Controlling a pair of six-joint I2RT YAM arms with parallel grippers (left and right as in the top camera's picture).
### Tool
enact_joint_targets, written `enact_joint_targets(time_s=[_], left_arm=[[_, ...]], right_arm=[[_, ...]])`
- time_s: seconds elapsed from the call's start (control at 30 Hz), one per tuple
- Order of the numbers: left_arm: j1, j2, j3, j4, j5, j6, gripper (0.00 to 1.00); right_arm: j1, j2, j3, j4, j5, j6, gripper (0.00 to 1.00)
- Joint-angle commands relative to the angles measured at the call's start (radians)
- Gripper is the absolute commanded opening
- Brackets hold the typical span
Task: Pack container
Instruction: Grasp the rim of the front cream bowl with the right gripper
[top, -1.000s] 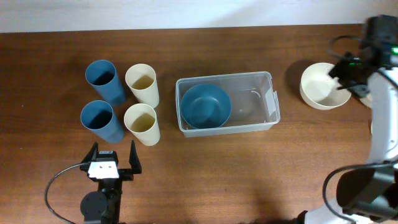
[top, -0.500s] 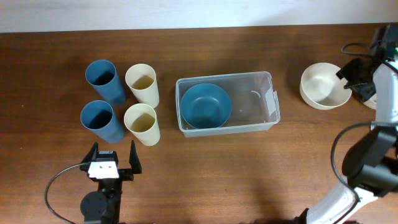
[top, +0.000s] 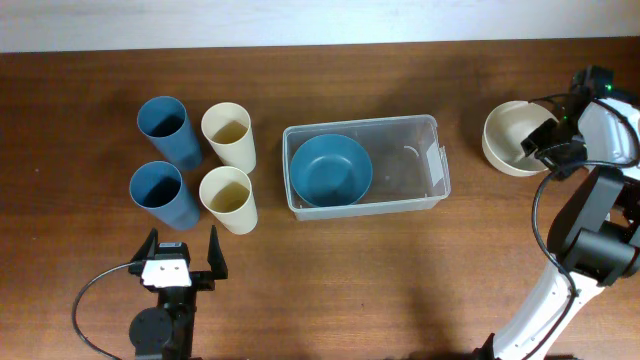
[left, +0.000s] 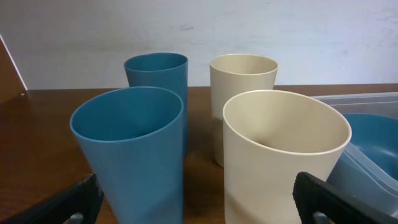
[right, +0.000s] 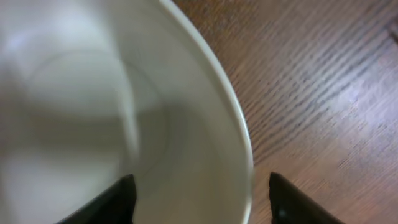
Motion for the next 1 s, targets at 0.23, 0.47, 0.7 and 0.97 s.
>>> enact_joint_targets(time_s=[0.23,0.47,0.7,0.97], left_arm=[[0.006,-0.008,-0.003,-0.005,-0.003,0.019,1.0],[0.006,-0.008,-0.003,-0.005,-0.003,0.019,1.0],[0.006,-0.007,-0.003,-0.005,-0.003,0.019,1.0],[0.006,-0.006,-0.003,-0.005,-0.003,0.019,1.0]], right_arm=[[-0.005,0.036,-0.105,0.069,0.002,0.041,0.34],[-0.004,0.035,-0.107,0.062,0.002,0.042,0.04],[-0.003,0.021,-0.107,0.036,0.002,0.042,0.04],[-0.003,-0.102,-0.106,0.007,0.002,0.042,0.04]])
